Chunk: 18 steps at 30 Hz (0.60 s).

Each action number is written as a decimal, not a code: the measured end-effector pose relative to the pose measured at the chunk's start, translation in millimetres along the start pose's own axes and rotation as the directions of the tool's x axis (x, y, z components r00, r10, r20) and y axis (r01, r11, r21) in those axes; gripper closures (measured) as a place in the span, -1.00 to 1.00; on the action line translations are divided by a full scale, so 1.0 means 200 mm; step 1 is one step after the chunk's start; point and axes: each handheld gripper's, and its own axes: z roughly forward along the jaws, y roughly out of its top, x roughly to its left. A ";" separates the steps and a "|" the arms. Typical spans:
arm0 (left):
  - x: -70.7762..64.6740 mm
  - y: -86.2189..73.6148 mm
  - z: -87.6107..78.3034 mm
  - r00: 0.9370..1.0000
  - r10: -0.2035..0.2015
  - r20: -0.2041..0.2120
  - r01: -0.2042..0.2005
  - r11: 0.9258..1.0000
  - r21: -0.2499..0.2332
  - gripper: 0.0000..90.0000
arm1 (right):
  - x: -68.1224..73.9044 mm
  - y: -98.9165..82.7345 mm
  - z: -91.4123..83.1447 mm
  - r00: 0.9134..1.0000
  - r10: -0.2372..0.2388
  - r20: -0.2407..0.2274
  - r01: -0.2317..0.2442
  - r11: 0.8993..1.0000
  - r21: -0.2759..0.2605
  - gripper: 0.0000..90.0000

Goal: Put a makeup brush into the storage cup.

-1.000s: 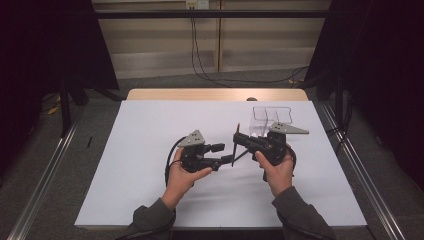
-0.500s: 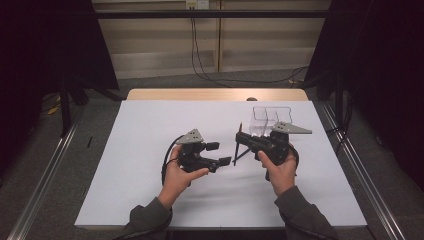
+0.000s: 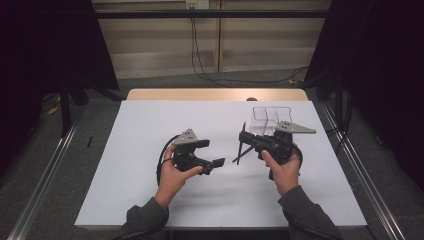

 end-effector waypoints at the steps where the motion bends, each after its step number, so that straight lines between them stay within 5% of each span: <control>1: 0.00 0.00 -0.01 1.000 0.013 -0.001 -0.013 1.000 0.004 -0.94 | 0.00 0.00 0.00 1.000 -0.004 0.000 0.004 1.000 0.002 0.88; 10: 0.02 -0.01 -0.09 0.998 0.061 -0.008 -0.061 0.998 0.000 -0.98 | -0.01 0.00 -0.01 1.000 -0.013 -0.004 0.013 1.000 0.000 0.88; 18: 0.03 -0.03 -0.15 0.999 0.051 -0.002 -0.051 0.999 -0.013 -0.98 | -0.02 0.01 -0.03 1.000 -0.020 -0.008 0.020 1.000 -0.002 0.88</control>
